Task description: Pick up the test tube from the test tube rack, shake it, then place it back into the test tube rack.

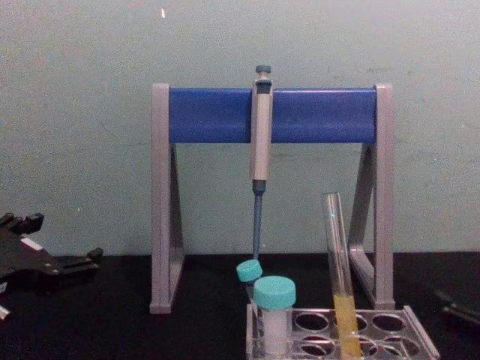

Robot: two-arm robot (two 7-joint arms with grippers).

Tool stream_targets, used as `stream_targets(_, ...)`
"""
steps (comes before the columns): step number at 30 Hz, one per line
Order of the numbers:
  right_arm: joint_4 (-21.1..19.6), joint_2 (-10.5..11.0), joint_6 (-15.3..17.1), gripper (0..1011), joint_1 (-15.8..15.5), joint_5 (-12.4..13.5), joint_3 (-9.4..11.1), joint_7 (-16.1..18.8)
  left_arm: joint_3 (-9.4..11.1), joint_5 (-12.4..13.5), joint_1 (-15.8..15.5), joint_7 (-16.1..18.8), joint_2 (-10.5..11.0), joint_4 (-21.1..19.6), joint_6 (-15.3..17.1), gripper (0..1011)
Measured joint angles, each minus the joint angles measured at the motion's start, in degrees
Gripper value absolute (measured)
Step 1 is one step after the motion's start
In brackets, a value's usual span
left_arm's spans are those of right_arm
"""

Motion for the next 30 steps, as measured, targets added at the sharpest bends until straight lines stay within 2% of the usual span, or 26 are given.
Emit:
stream_targets(17, 4.9, -2.5, 1.8, 1000, 1.2, -3.2, 0.1, 1.4, 0.0, 0.0, 0.0, 0.0, 0.0, 0.0, 0.0, 1010)
stream_targets(30, 4.9, -2.5, 1.8, 1000, 1.3, -3.3, 0.1, 1.5, 0.0, 0.0, 0.0, 0.0, 0.0, 0.0, 0.0, 1010)
